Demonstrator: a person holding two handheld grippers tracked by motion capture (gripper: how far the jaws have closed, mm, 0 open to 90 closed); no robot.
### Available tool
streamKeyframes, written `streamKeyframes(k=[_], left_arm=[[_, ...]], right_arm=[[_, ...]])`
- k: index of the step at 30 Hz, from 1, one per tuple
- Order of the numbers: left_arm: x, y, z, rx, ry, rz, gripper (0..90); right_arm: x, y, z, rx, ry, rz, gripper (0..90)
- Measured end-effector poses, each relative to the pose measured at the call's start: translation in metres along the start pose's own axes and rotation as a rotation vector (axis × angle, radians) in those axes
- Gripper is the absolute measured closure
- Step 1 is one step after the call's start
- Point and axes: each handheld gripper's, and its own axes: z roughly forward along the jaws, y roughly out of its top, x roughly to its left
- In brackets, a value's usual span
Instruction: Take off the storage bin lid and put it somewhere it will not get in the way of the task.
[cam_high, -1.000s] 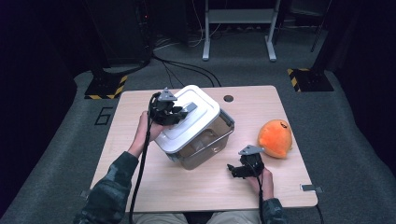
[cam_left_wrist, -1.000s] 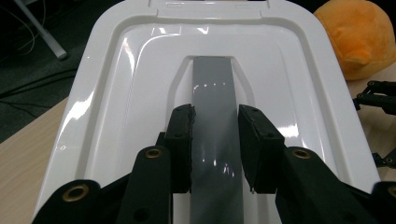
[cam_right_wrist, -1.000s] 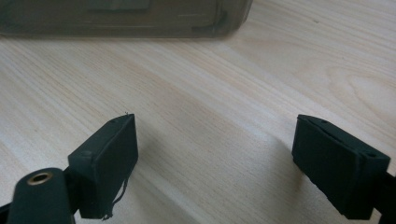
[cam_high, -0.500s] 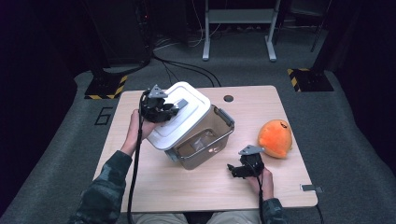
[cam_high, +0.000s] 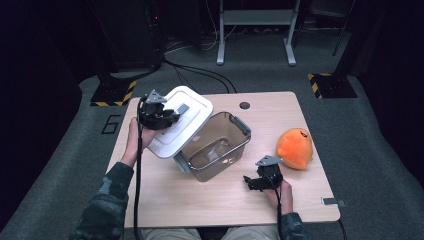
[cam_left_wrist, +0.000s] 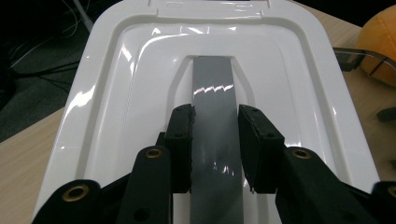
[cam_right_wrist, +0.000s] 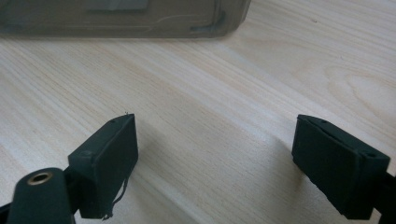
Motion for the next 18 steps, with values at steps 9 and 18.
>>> streamKeyframes(k=[9, 18], left_arm=[[0.019, -0.013, -0.007, -0.002, 0.05, -0.044, 66.6], [0.031, -0.023, -0.01, 0.01, 0.08, -0.076, 66.6]], right_arm=[[0.0, 0.0, 0.0, 0.0, -0.002, 0.001, 13.7], [0.0, 0.0, 0.0, 0.0, -0.001, 0.0, 13.7]])
